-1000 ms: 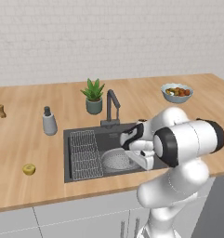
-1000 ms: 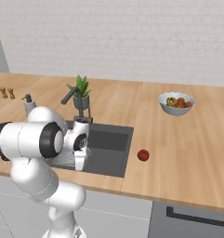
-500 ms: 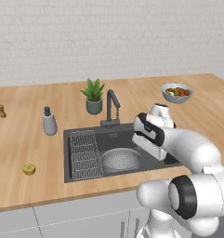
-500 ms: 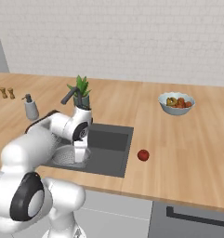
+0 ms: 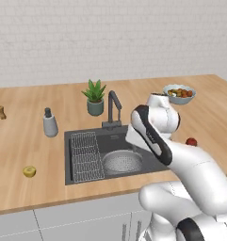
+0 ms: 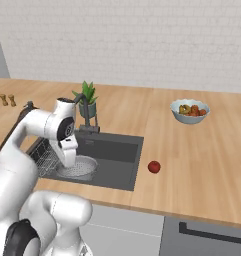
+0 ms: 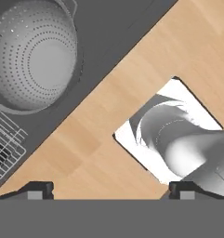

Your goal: Put the colander in the sink, put the kiwi, apple in the colander, and turn on the sink faucet and pour water over the colander.

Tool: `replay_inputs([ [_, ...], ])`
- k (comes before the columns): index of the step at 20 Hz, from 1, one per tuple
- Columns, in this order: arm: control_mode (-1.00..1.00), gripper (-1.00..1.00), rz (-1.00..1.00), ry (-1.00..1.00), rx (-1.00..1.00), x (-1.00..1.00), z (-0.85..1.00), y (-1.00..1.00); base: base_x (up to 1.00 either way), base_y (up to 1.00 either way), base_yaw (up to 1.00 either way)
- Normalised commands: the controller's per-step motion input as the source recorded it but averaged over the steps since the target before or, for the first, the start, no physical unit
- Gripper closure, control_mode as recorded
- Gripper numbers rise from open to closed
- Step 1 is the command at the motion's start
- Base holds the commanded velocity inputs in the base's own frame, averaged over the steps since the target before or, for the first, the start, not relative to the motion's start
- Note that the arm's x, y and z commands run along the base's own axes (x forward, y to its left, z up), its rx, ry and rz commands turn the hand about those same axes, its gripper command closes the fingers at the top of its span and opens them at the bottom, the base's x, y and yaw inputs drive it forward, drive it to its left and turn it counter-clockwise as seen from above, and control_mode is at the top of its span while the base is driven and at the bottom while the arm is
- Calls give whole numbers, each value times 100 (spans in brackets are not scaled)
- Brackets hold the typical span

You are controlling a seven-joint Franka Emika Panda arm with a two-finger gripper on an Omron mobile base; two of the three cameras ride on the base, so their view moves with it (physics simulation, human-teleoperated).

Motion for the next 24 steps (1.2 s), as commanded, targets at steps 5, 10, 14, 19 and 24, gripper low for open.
replay_inputs([
  [5,-100,-100,36,0,-7,-84,33,77,0,0,0],
  [10,-100,-100,35,0,-4,-28,22,96,0,0,0],
  [14,-100,-100,31,0,-4,0,19,98,0,0,0],
  [19,-100,-100,27,0,-4,4,7,87,0,0,0],
  [24,-100,-100,24,-5,0,0,0,72,0,0,0],
])
